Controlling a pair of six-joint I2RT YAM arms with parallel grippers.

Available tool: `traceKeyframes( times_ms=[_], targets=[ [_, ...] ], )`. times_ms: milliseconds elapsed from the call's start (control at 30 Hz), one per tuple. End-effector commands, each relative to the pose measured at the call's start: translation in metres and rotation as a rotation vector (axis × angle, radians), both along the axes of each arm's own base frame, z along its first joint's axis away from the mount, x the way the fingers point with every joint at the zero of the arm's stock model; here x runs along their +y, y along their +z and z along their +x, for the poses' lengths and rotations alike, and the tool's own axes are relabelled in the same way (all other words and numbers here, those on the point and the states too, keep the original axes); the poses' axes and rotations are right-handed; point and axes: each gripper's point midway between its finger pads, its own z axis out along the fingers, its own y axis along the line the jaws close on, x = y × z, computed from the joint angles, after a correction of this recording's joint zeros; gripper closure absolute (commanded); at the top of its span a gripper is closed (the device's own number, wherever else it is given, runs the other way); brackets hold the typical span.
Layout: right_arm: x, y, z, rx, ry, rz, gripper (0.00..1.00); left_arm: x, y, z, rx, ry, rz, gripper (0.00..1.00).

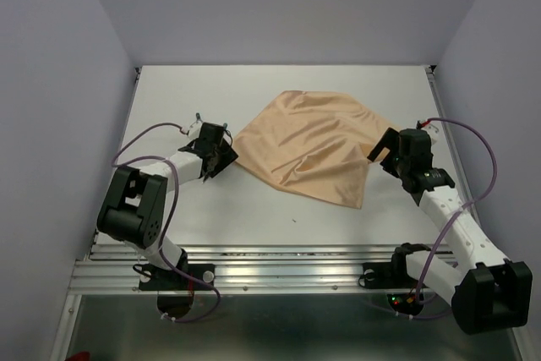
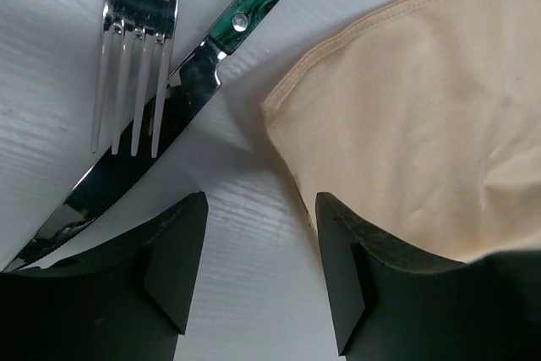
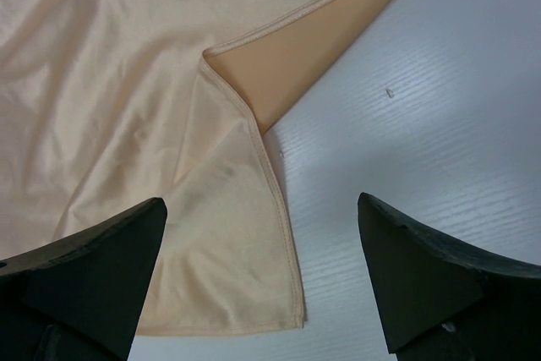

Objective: Fold the napkin into a case and place the utensils inside
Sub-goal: Pick up the crumpled napkin from the center of the board.

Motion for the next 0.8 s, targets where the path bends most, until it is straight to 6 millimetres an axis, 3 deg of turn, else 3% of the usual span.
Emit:
traceKeyframes(
  times_ms=[0, 200, 333, 500, 533, 700, 767],
  targets=[
    [-0.006, 0.008, -0.001, -0.036, -0.01, -0.028, 0.0, -0.009, 0.012, 0.025, -0.082, 0.024, -0.041, 0.35],
    [-0.007, 0.004, -0.005, -0.017, -0.015, -0.031, 0.0, -0.014, 0.001, 0.034, -0.066, 0.01, -0.043, 0.37],
    [-0.006, 0.0, -0.01, -0.003, -0.015, -0.023, 0.0, -0.018, -0.006, 0.039, -0.051, 0.001, -0.042, 0.46],
    [-0.01, -0.018, -0.024, 0.072, -0.056, -0.014, 0.0, -0.023, -0.008, 0.044, -0.045, -0.04, -0.036, 0.84],
    [-0.004, -0.022, -0.027, 0.091, -0.046, 0.018, 0.0, -0.025, -0.005, 0.046, -0.053, -0.055, -0.038, 1.0],
    [0.023, -0.054, -0.048, 0.188, -0.035, 0.195, 0.0, -0.027, 0.009, 0.046, -0.073, -0.085, -0.038, 1.0],
    [0.034, -0.07, -0.061, 0.231, -0.037, 0.273, 0.08, -0.026, 0.016, 0.045, -0.083, -0.089, -0.036, 1.0]
  ],
)
